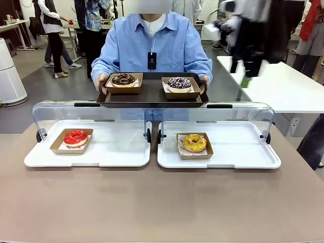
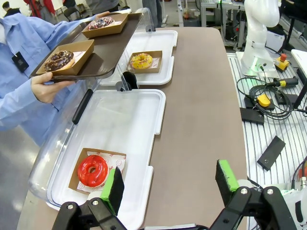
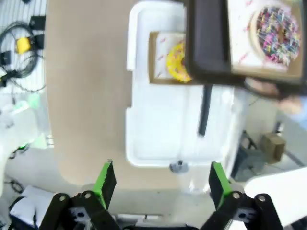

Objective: Provide the desired donut to the person.
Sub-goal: Place the picked Paper togo box onto the Handle tray extended by the person.

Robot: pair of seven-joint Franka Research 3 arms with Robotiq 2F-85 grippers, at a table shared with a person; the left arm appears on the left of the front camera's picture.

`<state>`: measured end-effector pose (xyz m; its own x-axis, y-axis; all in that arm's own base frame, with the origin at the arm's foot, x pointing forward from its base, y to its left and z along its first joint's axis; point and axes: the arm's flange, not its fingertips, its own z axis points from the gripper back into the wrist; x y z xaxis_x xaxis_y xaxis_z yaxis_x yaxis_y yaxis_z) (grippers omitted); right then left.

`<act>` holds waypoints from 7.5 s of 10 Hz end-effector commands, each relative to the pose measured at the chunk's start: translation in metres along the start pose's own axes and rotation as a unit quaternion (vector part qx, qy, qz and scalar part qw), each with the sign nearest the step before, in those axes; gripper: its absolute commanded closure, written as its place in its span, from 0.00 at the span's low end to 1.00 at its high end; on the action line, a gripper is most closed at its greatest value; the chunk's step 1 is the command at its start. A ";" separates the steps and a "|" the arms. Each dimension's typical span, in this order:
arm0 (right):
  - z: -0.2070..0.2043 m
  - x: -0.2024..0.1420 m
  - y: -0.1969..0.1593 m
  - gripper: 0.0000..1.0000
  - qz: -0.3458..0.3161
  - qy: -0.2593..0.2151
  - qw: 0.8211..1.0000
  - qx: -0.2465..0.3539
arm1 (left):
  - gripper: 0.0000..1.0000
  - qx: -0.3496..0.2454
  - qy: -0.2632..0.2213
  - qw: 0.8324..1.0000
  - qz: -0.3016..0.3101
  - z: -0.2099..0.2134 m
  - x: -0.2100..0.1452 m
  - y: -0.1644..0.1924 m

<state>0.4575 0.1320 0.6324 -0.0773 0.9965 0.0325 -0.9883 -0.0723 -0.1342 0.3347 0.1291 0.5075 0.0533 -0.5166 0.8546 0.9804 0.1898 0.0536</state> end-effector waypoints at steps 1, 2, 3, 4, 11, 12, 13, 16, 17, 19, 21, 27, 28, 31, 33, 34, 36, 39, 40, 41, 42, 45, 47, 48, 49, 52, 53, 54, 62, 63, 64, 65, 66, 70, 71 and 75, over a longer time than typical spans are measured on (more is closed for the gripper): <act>-0.010 -0.047 0.036 0.00 -0.012 -0.017 1.000 -0.009 | 0.00 0.000 -0.008 1.000 0.000 0.001 0.000 -0.001; -0.016 -0.072 0.053 0.00 -0.022 -0.013 1.000 -0.014 | 0.00 0.000 -0.008 1.000 0.000 0.001 0.000 -0.001; -0.023 -0.089 0.064 0.00 -0.030 -0.015 0.999 -0.013 | 0.00 0.000 -0.008 1.000 0.000 0.001 0.000 -0.001; -0.032 -0.102 0.070 0.00 -0.035 -0.012 0.999 -0.021 | 0.00 0.000 -0.008 1.000 0.000 0.001 0.000 -0.001; -0.065 -0.130 0.066 0.00 -0.066 -0.023 0.998 0.003 | 0.00 0.000 -0.008 1.000 0.000 0.001 0.000 -0.001; -0.065 -0.130 0.066 0.00 -0.066 -0.023 0.998 0.003 | 0.00 0.000 -0.008 1.000 0.000 0.001 0.000 -0.001; -0.065 -0.130 0.066 0.00 -0.066 -0.023 0.998 0.003 | 0.00 0.000 -0.008 1.000 0.000 0.001 0.000 -0.001; -0.065 -0.130 0.066 0.00 -0.066 -0.023 0.998 0.003 | 0.00 0.000 -0.008 1.000 0.000 0.001 0.000 -0.001; -0.065 -0.130 0.066 0.00 -0.066 -0.023 0.998 0.003 | 0.00 0.000 -0.008 1.000 0.000 0.001 0.000 -0.001; -0.065 -0.130 0.066 0.00 -0.066 -0.023 0.998 0.003 | 0.00 0.000 -0.008 1.000 0.000 0.001 0.000 -0.001; -0.065 -0.130 0.066 0.00 -0.066 -0.023 0.998 0.003 | 0.00 0.000 -0.008 1.000 0.000 0.001 0.000 -0.001; -0.064 -0.130 0.064 0.00 -0.067 -0.022 0.998 -0.001 | 0.00 0.000 -0.008 1.000 0.000 0.001 0.000 -0.001; -0.072 -0.158 0.052 0.00 -0.093 -0.177 0.979 0.037 | 0.00 0.000 -0.008 1.000 0.000 0.001 0.000 -0.001; -0.102 -0.210 0.045 0.00 -0.042 -0.429 0.902 0.037 | 0.00 0.000 -0.008 1.000 0.000 0.001 0.000 -0.001; -0.128 -0.235 0.044 0.00 -0.004 -0.530 0.848 -0.008 | 0.00 0.000 -0.008 1.000 0.000 0.001 0.000 -0.001; -0.141 -0.249 0.048 0.00 -0.023 -0.547 0.837 -0.020 | 0.00 0.000 -0.008 1.000 0.000 0.001 0.000 -0.001; -0.157 -0.268 0.052 0.00 -0.058 -0.543 0.838 -0.012 | 0.00 0.000 -0.008 1.000 0.000 0.001 0.000 -0.001; -0.164 -0.297 0.066 0.00 -0.093 -0.521 0.848 0.000 | 0.00 0.000 -0.008 1.000 0.000 0.001 0.000 -0.001; -0.163 -0.299 0.066 0.00 -0.094 -0.522 0.848 -0.002 | 0.00 0.000 -0.008 1.000 0.000 0.001 0.000 -0.001; -0.161 -0.300 0.066 0.00 -0.090 -0.522 0.848 -0.004 | 0.00 0.000 -0.008 1.000 0.000 0.001 0.000 -0.001; -0.156 -0.299 0.066 0.00 -0.090 -0.511 0.855 -0.005 | 0.00 0.000 -0.008 1.000 0.000 0.001 0.000 -0.001; -0.167 -0.303 0.069 0.00 -0.091 -0.524 0.847 -0.016 | 0.00 0.000 -0.008 1.000 0.000 0.001 0.000 -0.001; -0.167 -0.303 0.069 0.00 -0.091 -0.524 0.847 -0.016 | 0.00 0.000 -0.008 1.000 0.000 0.001 0.000 -0.001; -0.167 -0.303 0.069 0.00 -0.091 -0.524 0.847 -0.016 | 0.00 0.000 -0.008 1.000 0.000 0.001 0.000 -0.001; -0.167 -0.303 0.069 0.00 -0.091 -0.524 0.847 -0.016 | 0.00 0.000 -0.008 1.000 0.000 0.001 0.000 -0.001; -0.167 -0.303 0.069 0.00 -0.091 -0.524 0.847 -0.016 | 0.00 0.000 -0.008 1.000 0.000 0.001 0.000 -0.001; -0.167 -0.303 0.069 0.00 -0.091 -0.524 0.847 -0.016 | 0.00 0.000 -0.008 1.000 0.000 0.001 0.000 -0.001; -0.167 -0.303 0.069 0.00 -0.091 -0.524 0.847 -0.016 | 0.00 0.000 -0.008 1.000 0.000 0.001 0.000 -0.001; -0.167 -0.303 0.069 0.00 -0.091 -0.524 0.847 -0.016 | 0.00 0.000 -0.008 1.000 0.000 0.001 0.000 -0.001; -0.167 -0.303 0.069 0.00 -0.091 -0.524 0.847 -0.016 | 0.00 0.000 -0.008 1.000 0.000 0.001 0.000 -0.001; -0.167 -0.303 0.069 0.00 -0.091 -0.524 0.847 -0.016 | 0.00 0.000 -0.008 1.000 0.000 0.001 0.000 -0.001; -0.167 -0.303 0.069 0.00 -0.091 -0.524 0.847 -0.016 | 0.00 0.000 -0.008 1.000 0.000 0.001 0.000 -0.001; -0.167 -0.303 0.069 0.00 -0.091 -0.524 0.847 -0.016 | 0.00 0.000 -0.008 1.000 0.000 0.001 0.000 -0.001; -0.167 -0.303 0.069 0.00 -0.091 -0.524 0.847 -0.016 | 0.00 0.000 -0.008 1.000 0.000 0.001 0.000 -0.001; -0.167 -0.303 0.069 0.00 -0.091 -0.524 0.847 -0.016 | 0.00 0.000 -0.008 1.000 0.000 0.001 0.000 -0.001; -0.167 -0.303 0.069 0.00 -0.091 -0.524 0.847 -0.016 | 0.00 0.000 -0.008 1.000 0.000 0.001 0.000 -0.001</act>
<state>0.4362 -0.1684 0.4503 -0.0166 0.4109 0.9115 -0.9937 0.0945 -0.0607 0.3346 0.1292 0.5075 0.0538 -0.5163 0.8547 0.9804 0.1898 0.0529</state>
